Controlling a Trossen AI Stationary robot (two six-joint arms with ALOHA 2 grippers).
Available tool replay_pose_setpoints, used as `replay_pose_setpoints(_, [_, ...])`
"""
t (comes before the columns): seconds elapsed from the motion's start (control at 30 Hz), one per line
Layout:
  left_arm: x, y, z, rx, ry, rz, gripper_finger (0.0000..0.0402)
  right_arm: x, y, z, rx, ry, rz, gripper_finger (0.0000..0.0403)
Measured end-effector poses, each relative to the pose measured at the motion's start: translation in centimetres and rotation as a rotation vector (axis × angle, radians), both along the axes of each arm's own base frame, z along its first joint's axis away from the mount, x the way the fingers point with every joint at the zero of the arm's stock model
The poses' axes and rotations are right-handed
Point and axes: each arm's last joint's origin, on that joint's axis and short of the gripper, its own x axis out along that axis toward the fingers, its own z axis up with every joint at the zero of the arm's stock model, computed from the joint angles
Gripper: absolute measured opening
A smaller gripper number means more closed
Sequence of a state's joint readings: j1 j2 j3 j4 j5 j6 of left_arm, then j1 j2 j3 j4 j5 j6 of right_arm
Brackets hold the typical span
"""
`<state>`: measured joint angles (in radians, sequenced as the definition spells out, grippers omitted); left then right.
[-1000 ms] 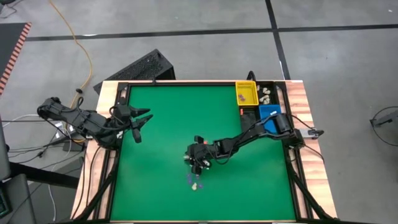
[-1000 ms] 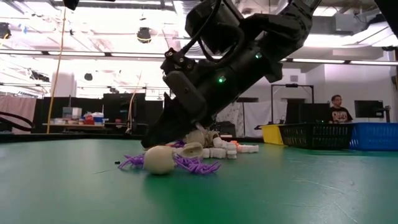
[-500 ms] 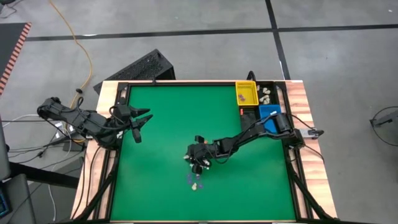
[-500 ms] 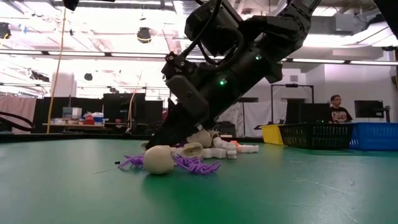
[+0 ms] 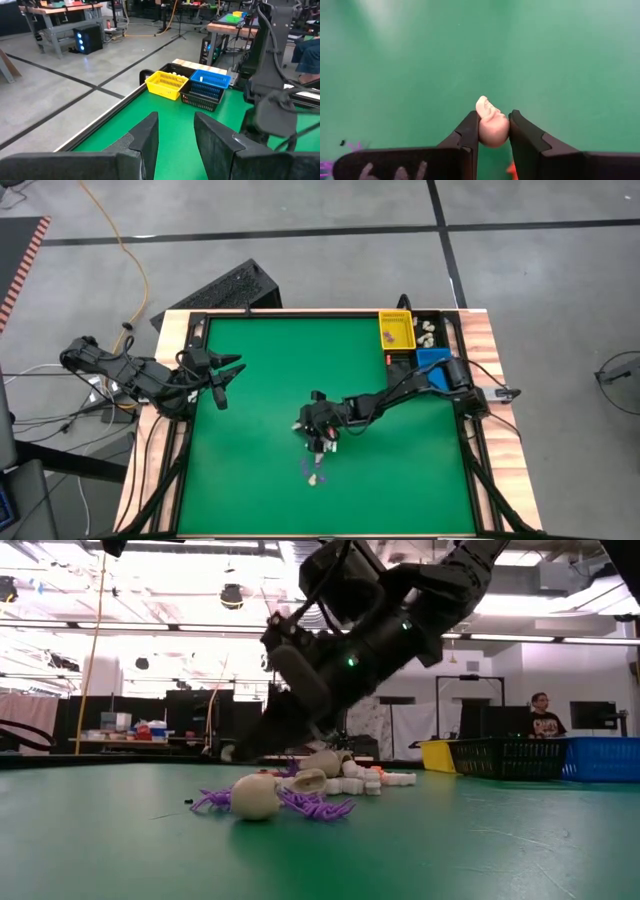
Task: Sort Halloween decoration
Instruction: Put the gray skull toy into the top black basket
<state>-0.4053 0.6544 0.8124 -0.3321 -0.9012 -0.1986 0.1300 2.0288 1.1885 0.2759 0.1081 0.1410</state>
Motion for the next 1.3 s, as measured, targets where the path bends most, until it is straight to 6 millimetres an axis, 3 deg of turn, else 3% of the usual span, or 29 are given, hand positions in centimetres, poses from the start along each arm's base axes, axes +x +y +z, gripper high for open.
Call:
replay_pose_setpoints(0.2, [0.0, 0.0, -0.1, 0.006, 0.013, 0.002, 0.0114, -0.2, -2.8, 2.9, -0.079, -0.062, -0.031, 0.0102])
replay_pose_setpoints(0.4, [0.0, 0.0, -0.2, 0.008, 0.017, 0.005, 0.0114, -1.3, -7.6, 6.3, -0.149, -0.097, -0.147, 0.0102])
replay_pose_setpoints(0.57, [-0.1, 0.1, -0.4, 0.018, 0.041, 0.006, 0.0114, -3.5, -12.5, 7.7, -0.218, 0.017, -0.288, 0.0102])
replay_pose_setpoints(0.97, [-0.4, 0.2, -1.5, -0.03, 0.108, 0.023, 0.0114, -12.0, -23.5, 9.5, -0.28, 0.352, -0.744, 0.0102])
replay_pose_setpoints(1.17, [-0.5, 0.2, -1.8, -0.045, 0.124, 0.029, 0.0114, -17.3, -27.4, 9.8, -0.24, 0.516, -1.007, 0.0102])
replay_pose_setpoints(1.3, [-0.7, 0.3, -1.8, -0.042, 0.132, 0.029, 0.0114, -20.7, -28.3, 8.6, -0.175, 0.589, -1.137, 0.0102])
